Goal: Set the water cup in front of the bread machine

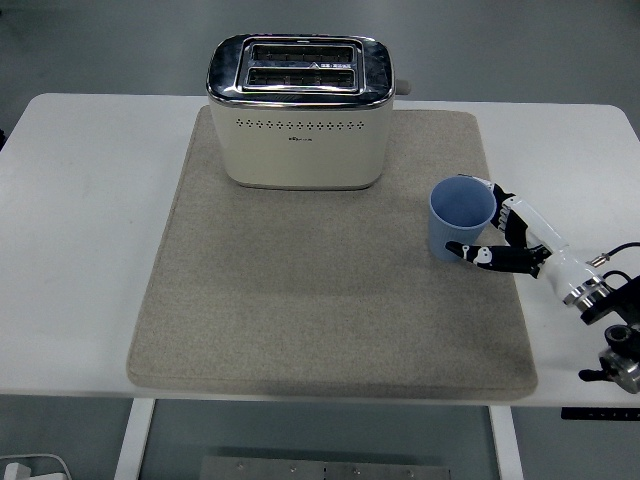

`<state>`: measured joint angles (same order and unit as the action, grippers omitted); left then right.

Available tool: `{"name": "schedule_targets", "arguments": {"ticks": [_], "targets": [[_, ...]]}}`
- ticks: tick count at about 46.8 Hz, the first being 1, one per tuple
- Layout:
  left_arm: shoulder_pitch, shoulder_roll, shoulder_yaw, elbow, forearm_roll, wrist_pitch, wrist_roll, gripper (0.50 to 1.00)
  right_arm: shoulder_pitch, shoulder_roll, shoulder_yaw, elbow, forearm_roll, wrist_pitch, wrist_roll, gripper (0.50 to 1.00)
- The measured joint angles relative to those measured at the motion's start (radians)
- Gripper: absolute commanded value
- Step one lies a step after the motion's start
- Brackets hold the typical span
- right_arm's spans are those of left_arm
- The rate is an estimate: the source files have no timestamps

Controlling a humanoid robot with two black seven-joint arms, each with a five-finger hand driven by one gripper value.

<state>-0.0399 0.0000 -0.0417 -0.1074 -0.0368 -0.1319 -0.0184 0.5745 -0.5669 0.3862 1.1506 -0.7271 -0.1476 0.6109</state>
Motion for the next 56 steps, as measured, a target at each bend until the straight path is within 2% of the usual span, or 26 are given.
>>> {"name": "schedule_targets", "arguments": {"ticks": [1, 3, 5, 24, 43, 56], "targets": [[0.000, 0.000, 0.000, 0.000, 0.000, 0.000, 0.000, 1.000, 0.000, 0.001, -0.001, -0.002, -0.005, -0.002, 0.000, 0.681], [0.000, 0.000, 0.000, 0.000, 0.000, 0.000, 0.000, 1.000, 0.001, 0.004, -0.002, -0.004, -0.013, -0.005, 0.000, 0.566], [0.000, 0.000, 0.000, 0.000, 0.000, 0.000, 0.000, 1.000, 0.002, 0.010, -0.003, -0.006, -0.020, -0.007, 0.000, 0.500], [0.000, 0.000, 0.000, 0.000, 0.000, 0.000, 0.000, 1.000, 0.044, 0.021, -0.011, -0.029, -0.036, -0.025, 0.000, 0.500], [0.000, 0.000, 0.000, 0.000, 0.000, 0.000, 0.000, 1.000, 0.052, 0.021, -0.023, -0.008, -0.023, -0.012, 0.000, 0.500], [0.000, 0.000, 0.000, 0.000, 0.000, 0.000, 0.000, 1.000, 0.160, 0.127, -0.105, -0.020, 0.021, -0.018, 0.000, 0.500]]}}
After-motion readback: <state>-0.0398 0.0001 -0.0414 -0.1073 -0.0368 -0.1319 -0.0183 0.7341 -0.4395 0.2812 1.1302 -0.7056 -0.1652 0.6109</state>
